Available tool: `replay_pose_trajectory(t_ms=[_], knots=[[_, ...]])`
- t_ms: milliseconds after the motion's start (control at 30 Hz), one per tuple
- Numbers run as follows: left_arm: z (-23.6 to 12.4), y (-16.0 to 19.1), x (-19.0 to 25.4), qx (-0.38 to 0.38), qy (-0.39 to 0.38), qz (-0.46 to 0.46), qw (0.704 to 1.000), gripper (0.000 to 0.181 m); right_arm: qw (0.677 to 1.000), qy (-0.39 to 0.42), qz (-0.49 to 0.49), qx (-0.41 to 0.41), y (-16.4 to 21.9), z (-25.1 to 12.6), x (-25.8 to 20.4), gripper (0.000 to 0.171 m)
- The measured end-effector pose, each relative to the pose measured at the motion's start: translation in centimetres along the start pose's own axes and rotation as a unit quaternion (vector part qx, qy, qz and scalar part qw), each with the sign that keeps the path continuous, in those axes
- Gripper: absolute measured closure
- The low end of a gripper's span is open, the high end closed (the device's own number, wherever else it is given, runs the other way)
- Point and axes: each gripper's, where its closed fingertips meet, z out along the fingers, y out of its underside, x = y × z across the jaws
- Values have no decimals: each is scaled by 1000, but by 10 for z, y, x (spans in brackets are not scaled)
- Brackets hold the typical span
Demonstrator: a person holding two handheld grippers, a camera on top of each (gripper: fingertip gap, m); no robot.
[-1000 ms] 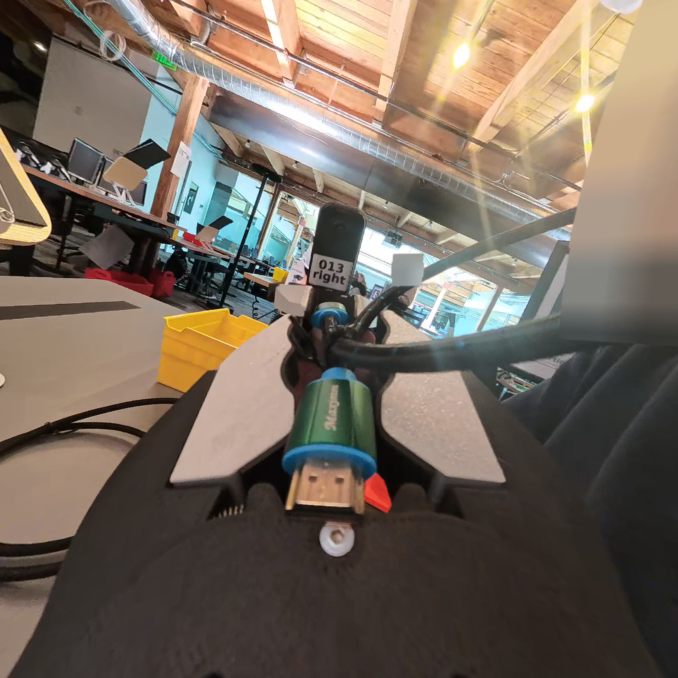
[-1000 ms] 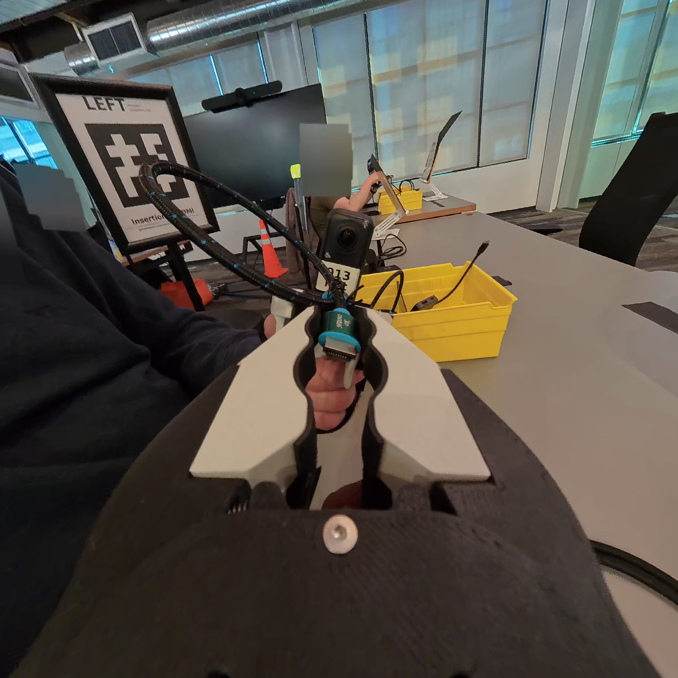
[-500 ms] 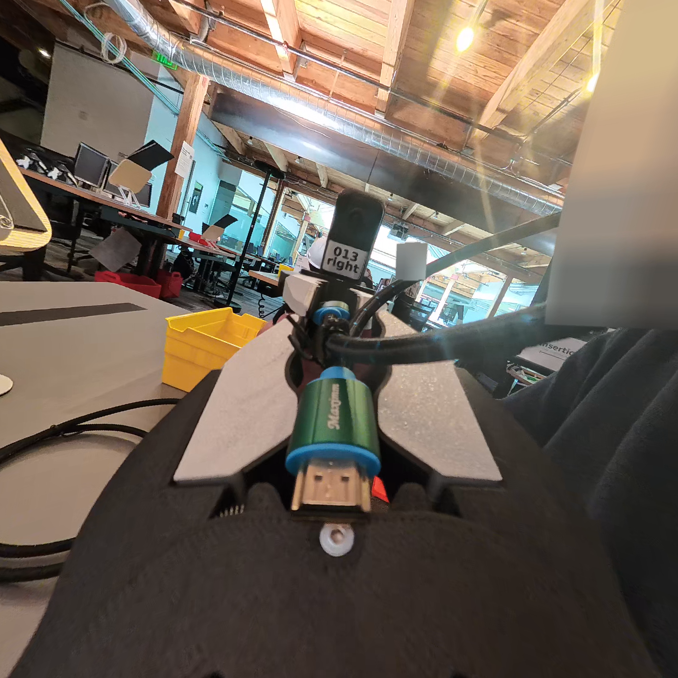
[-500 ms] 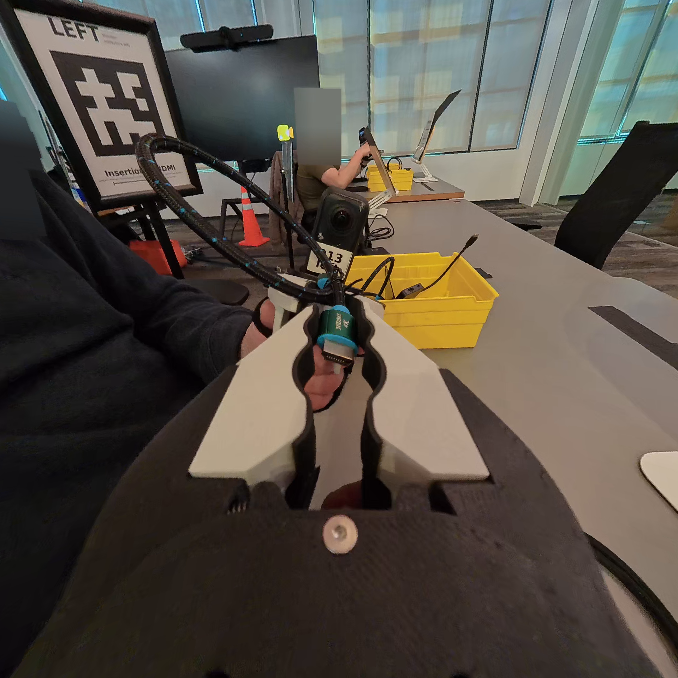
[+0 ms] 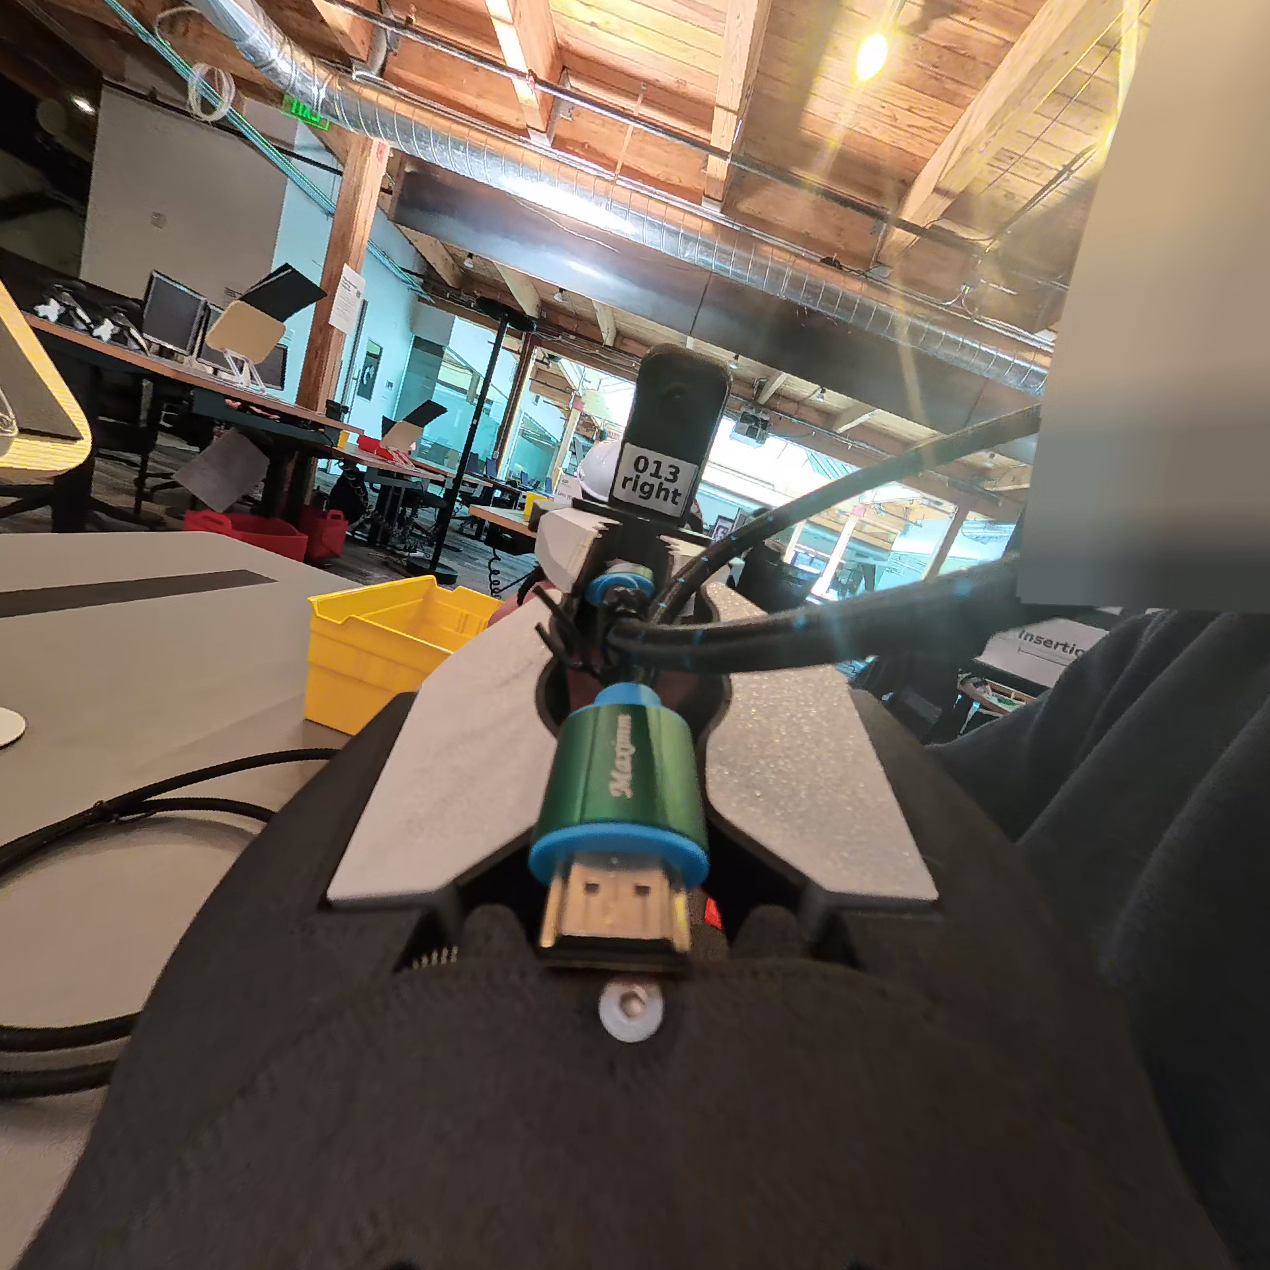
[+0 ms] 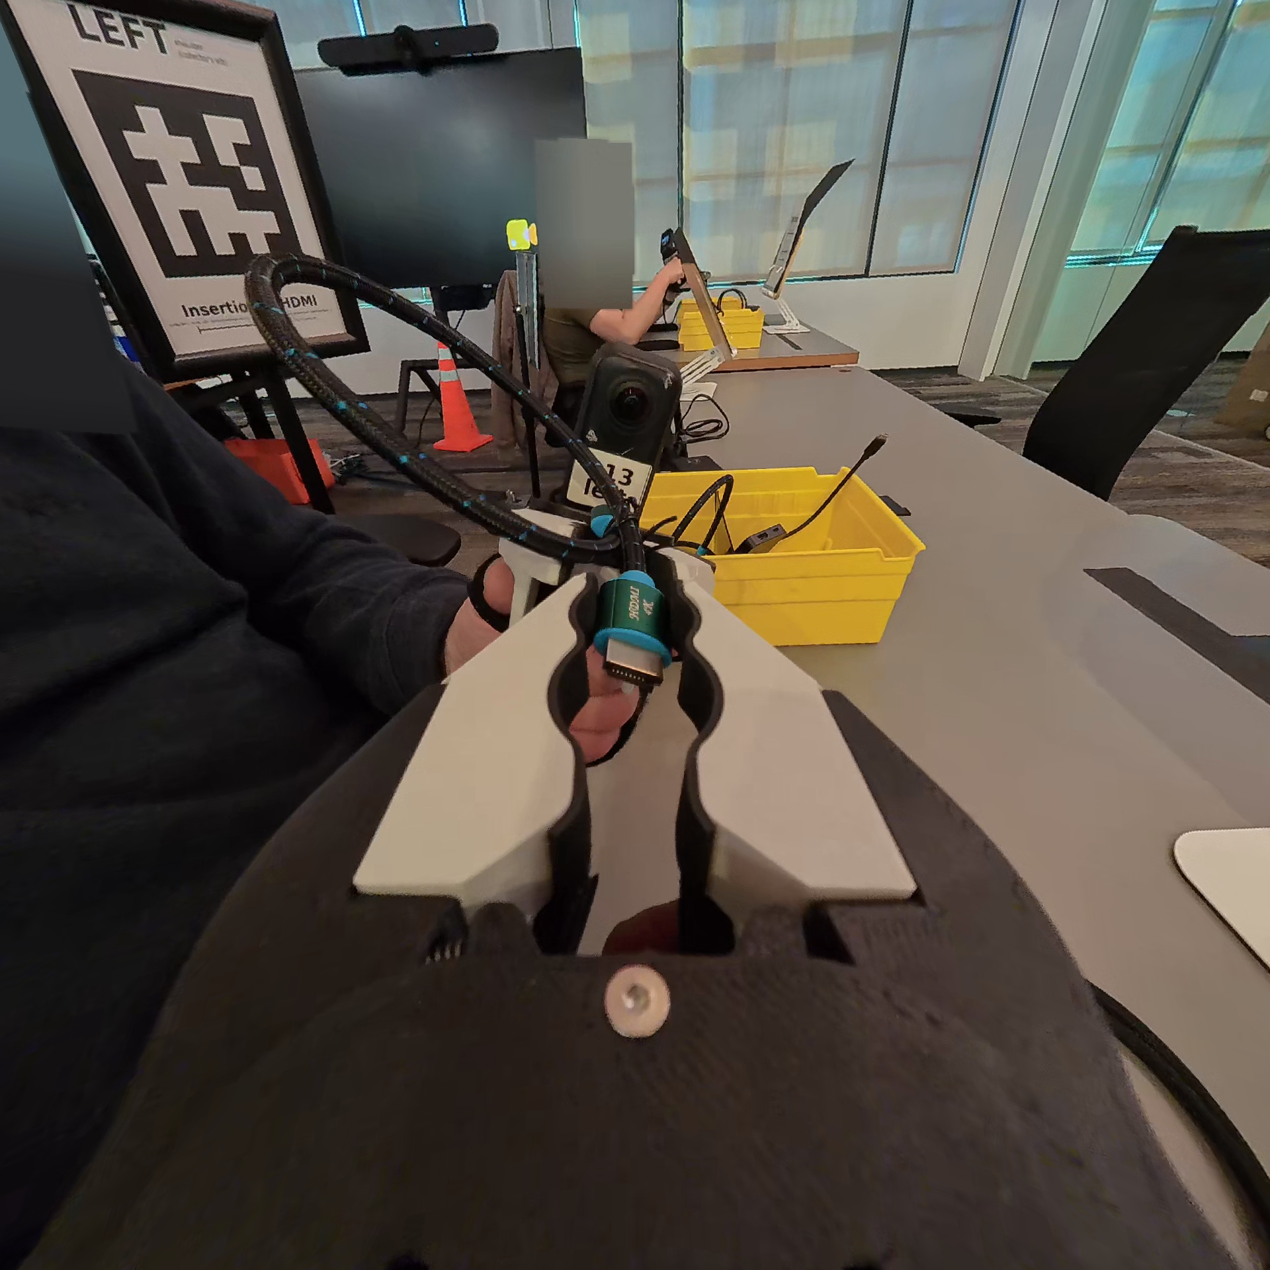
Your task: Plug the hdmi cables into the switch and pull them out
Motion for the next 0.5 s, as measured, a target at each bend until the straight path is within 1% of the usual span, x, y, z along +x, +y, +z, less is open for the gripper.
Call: replay_pose_trajectory(t_ms=[167,300,500], knots=[[-1,-3,-1,13,7,-24,1000,159,1000,26,-6,12,0,0,3,153],[-2,-2,-1,14,7,-27,1000,160,999,35,-8,18,1,0,4,153],[-2,-1,-1,7,1,-9,1000,162,999,35,-9,12,1,-1,4,153]])
